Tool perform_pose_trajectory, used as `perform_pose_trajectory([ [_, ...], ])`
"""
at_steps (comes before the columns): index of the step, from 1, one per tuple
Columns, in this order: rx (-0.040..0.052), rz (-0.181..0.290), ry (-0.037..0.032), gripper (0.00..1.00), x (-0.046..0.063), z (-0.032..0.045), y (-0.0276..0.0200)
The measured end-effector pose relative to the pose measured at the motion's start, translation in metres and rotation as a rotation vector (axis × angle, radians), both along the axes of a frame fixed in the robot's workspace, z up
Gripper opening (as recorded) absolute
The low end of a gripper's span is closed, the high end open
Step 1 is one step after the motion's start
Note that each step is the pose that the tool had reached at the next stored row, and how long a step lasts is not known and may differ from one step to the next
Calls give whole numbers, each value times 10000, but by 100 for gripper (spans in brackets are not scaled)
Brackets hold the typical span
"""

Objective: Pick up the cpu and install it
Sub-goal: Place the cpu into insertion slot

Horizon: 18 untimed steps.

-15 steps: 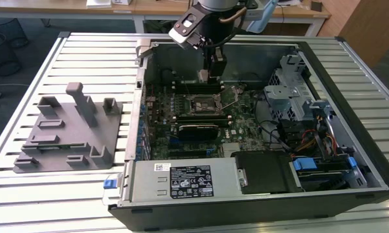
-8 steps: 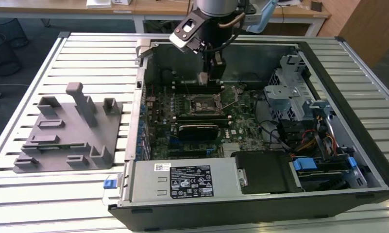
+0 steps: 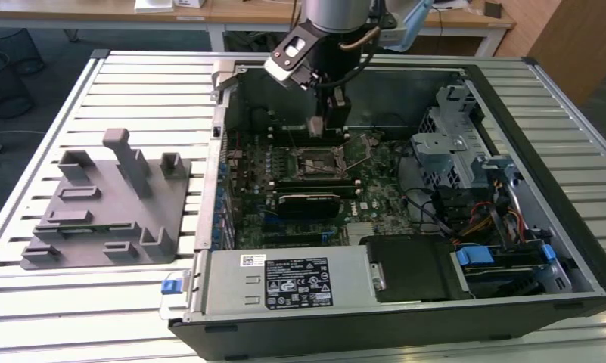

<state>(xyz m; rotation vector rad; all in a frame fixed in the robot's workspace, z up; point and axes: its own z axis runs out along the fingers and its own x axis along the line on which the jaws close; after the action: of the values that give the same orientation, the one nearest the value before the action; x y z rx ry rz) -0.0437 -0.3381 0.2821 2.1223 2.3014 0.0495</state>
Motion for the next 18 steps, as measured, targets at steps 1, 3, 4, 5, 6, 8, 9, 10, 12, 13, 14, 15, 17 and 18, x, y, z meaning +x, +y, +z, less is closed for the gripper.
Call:
perform_pose_trajectory([
  [1,0,-7,0,53,0,-16,0],
  [3,2,-33,-1,53,0,-48,0],
  [4,2,-49,-1,53,0,-62,0],
  [5,1,-63,-1,53,0,-76,0],
  [6,1,-77,-1,53,0,-89,-1],
  [8,1,-101,-1,53,-1,-111,-1],
  [9,1,-112,-1,53,0,-121,-1],
  [10,0,-122,-1,53,0,-130,-1],
  [12,-3,-130,0,53,0,-134,-1],
  [13,-3,-130,1,53,0,-134,-1],
  [14,-3,-130,1,53,0,-134,-1],
  [15,0,-130,-1,53,0,-137,-1],
  [17,1,-145,-2,53,0,-151,-2],
  [18,-1,-170,-1,53,0,-160,-3],
])
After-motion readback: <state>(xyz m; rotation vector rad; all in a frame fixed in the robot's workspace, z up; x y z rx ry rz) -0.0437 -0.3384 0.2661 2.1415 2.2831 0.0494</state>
